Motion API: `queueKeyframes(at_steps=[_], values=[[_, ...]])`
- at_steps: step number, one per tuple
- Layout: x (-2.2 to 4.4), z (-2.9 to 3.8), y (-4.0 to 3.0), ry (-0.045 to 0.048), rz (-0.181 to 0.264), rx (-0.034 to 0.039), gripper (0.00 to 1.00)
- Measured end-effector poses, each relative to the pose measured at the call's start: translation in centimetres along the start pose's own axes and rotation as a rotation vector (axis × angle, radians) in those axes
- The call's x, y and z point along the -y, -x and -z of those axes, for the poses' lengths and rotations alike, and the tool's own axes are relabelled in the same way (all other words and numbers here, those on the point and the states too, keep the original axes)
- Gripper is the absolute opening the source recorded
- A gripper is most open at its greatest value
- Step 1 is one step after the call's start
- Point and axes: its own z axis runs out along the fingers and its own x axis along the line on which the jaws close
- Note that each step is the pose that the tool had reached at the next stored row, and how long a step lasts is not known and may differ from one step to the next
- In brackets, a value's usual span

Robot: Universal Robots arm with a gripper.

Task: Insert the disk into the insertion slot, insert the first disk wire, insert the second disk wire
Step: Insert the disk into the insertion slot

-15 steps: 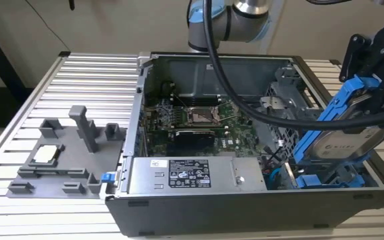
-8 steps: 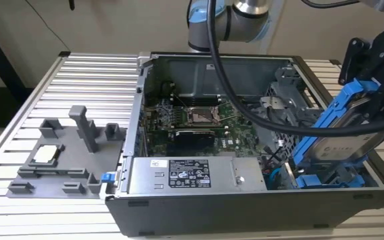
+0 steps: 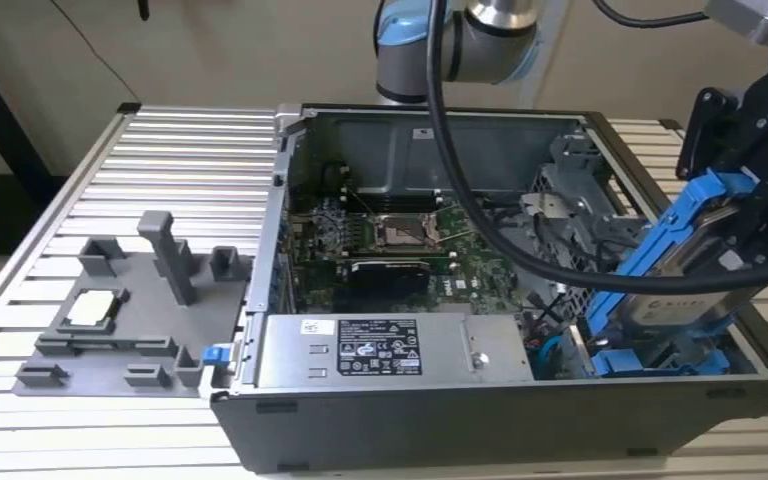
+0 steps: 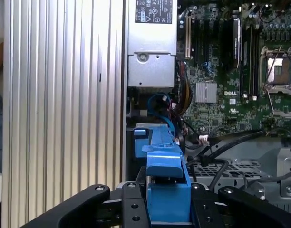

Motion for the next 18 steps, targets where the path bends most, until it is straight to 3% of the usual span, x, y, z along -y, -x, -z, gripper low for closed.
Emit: queueKeyframes(at_steps=[18], values=[[0.56,-1.38,-0.06,0.0012,0.019,-0.0009,0.33]])
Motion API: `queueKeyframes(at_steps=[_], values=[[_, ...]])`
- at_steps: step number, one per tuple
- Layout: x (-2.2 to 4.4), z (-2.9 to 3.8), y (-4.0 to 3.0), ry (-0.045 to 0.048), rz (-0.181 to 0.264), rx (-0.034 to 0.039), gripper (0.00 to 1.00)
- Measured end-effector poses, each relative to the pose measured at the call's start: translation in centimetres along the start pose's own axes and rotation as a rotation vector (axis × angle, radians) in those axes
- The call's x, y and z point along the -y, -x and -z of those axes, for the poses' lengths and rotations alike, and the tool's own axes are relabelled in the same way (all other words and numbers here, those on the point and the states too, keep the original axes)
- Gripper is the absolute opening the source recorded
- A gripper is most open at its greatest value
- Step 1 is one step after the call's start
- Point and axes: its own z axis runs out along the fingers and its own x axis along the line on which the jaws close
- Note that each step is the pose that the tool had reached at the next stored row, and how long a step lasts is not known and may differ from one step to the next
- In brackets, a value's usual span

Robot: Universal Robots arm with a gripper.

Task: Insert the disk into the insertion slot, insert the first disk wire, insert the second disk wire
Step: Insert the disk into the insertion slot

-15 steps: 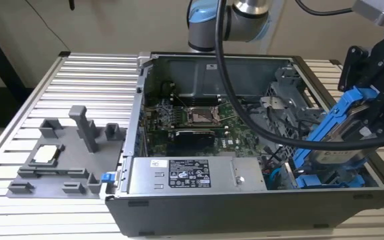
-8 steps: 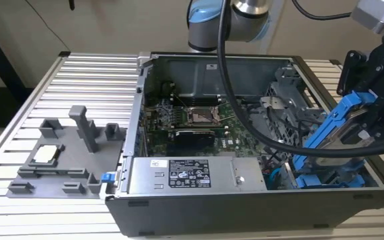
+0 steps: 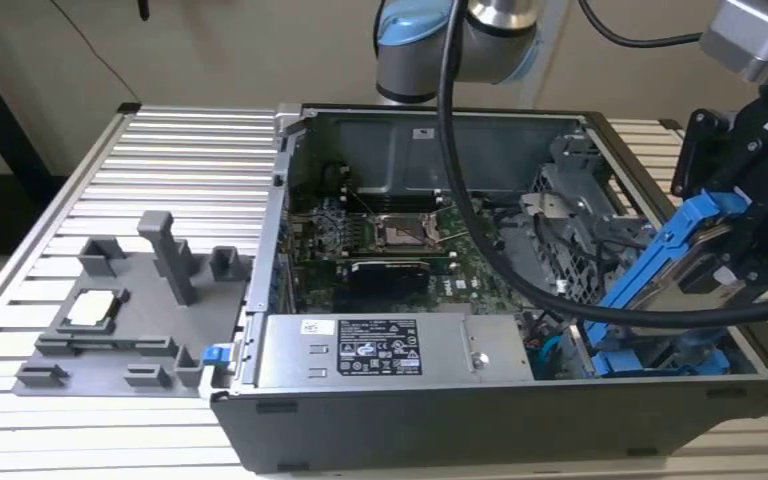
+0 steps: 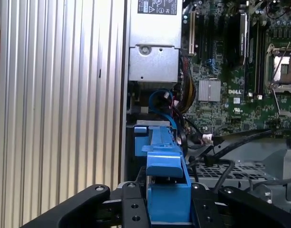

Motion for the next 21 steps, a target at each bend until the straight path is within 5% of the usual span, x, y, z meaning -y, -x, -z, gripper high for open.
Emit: queueKeyframes(at_steps=[21], values=[[0.42,-1.27,0.60,0.0000,0.006,-0.0003,0.33]])
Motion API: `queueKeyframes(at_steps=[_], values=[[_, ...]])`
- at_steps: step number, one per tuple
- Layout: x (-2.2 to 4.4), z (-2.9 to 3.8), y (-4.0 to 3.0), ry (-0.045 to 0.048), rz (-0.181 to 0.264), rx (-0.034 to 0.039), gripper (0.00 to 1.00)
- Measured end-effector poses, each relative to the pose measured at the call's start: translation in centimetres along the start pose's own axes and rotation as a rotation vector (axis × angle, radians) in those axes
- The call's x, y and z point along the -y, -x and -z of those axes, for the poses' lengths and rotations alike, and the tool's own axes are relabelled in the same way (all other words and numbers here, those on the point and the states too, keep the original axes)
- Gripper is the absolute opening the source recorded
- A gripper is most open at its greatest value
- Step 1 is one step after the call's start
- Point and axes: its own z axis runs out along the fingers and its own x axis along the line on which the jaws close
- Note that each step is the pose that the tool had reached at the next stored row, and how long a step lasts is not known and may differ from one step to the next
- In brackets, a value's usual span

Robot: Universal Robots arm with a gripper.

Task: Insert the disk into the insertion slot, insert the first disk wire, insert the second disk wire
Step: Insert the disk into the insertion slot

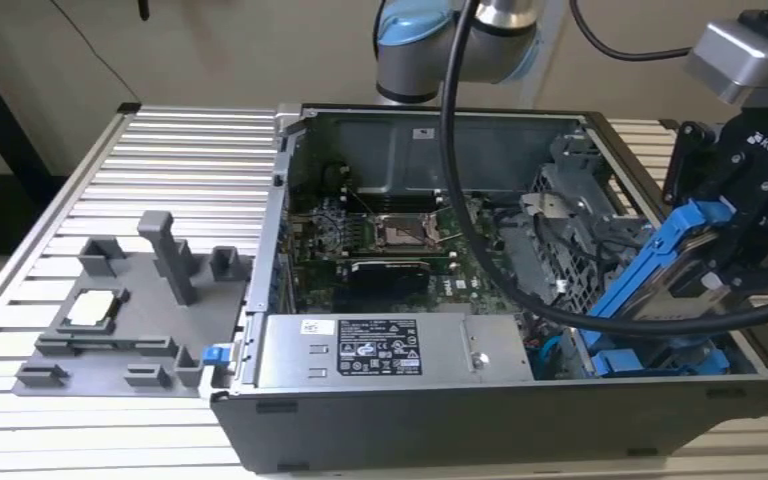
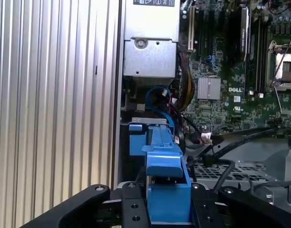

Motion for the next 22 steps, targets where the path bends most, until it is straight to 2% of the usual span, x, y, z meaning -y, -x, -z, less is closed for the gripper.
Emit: queueKeyframes(at_steps=[7,22], values=[[0.06,-1.01,0.13,0.0030,0.000,-0.0001,0.33],[0.22,-3.71,0.38,0.0064,0.000,0.0003,0.33]])
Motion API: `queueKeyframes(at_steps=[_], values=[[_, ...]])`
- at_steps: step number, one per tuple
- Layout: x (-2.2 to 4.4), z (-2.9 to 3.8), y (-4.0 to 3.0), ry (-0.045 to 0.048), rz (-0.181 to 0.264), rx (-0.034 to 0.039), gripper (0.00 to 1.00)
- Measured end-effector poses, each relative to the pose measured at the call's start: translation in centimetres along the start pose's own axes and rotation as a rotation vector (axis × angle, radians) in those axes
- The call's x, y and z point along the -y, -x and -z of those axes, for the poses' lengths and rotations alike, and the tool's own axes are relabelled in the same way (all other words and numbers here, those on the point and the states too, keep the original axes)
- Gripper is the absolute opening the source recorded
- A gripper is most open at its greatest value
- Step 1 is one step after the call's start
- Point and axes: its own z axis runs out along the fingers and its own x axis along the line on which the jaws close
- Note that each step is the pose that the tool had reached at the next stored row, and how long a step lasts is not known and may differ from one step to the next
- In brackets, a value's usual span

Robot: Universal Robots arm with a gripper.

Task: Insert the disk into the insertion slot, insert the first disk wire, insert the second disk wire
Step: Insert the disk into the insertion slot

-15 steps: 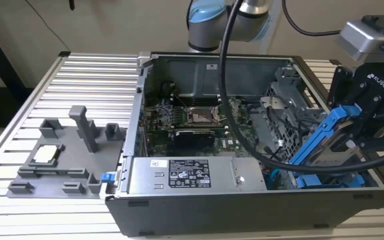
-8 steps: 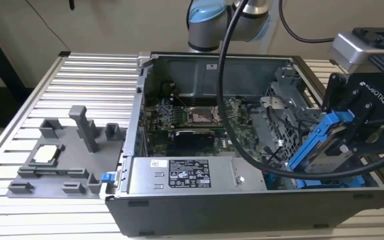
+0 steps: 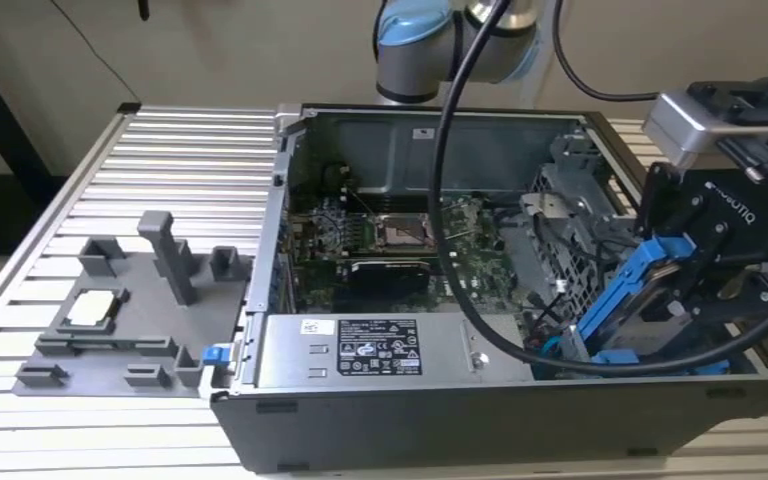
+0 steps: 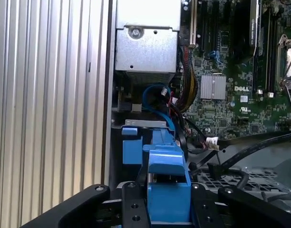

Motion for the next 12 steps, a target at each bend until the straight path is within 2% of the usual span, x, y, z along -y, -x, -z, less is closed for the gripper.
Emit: queueKeyframes(at_steps=[3,12], values=[[0.02,-0.52,0.00,0.0009,0.000,-0.0002,0.33],[0.04,-0.55,0.00,0.0008,0.000,0.0002,0.34]])
